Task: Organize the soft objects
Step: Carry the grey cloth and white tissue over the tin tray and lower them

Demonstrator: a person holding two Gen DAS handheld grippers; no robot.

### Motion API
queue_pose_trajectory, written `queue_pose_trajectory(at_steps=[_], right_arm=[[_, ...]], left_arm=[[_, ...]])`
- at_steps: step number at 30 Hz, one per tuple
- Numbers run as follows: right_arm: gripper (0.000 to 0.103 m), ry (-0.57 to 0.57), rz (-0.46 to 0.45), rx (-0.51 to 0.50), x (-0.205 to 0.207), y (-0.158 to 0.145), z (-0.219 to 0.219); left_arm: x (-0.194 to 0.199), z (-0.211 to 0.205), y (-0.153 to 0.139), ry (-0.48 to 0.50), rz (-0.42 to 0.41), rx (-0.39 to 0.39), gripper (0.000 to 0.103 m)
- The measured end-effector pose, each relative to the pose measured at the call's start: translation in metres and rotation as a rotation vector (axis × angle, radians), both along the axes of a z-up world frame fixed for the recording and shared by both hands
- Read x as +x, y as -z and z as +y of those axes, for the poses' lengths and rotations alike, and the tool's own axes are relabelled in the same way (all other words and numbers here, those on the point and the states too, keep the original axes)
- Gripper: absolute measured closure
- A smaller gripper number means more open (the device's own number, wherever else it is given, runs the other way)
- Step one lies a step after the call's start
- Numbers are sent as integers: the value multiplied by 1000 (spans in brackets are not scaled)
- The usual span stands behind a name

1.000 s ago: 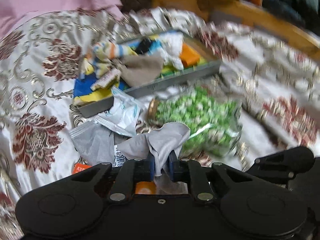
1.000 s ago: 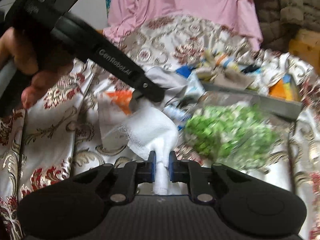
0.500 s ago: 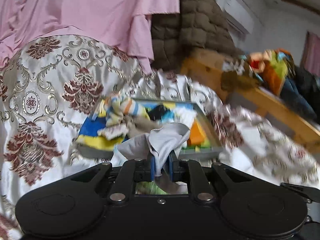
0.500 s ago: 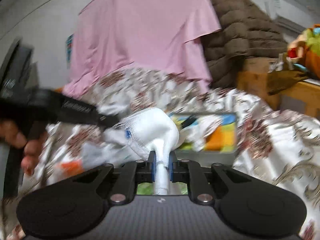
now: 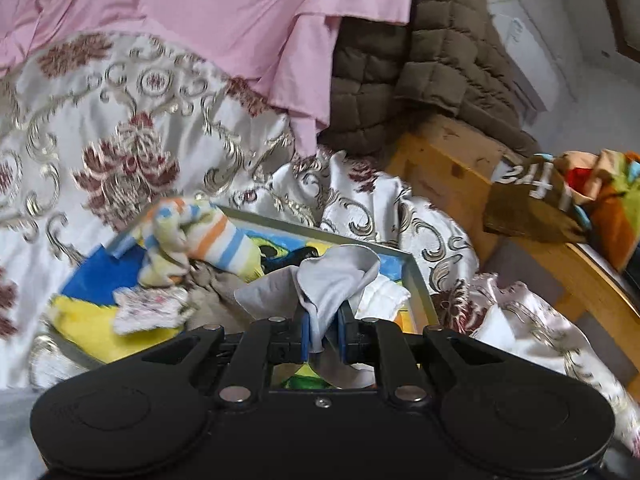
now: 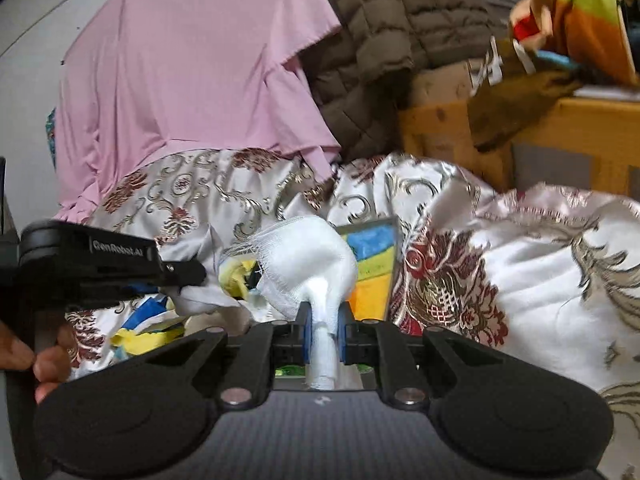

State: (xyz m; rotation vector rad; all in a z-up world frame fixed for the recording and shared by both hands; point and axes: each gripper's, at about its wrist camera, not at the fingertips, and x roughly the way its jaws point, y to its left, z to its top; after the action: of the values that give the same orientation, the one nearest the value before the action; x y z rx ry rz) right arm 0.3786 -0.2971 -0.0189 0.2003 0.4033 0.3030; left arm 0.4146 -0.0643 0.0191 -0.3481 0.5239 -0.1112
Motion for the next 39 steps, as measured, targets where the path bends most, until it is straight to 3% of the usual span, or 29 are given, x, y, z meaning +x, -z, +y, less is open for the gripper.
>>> queue_pose_trajectory(at_steps=[8, 18, 26, 33, 39], right_arm=[[89, -7, 54, -8, 17, 9, 6], [87, 1, 85, -49, 23, 10, 15], [77, 3, 104, -67, 24, 11, 17], [71, 9, 104, -72, 21, 11, 15], [56, 21, 82, -78, 15, 4, 13]], left_arm=[[18, -12, 30, -6, 81, 24, 89], [20, -16, 42, -9, 153, 76, 87], [19, -21, 44, -7, 184, 96, 82], [13, -19, 40, -13, 185, 100, 66], [7, -15, 31, -29, 170, 86, 48]])
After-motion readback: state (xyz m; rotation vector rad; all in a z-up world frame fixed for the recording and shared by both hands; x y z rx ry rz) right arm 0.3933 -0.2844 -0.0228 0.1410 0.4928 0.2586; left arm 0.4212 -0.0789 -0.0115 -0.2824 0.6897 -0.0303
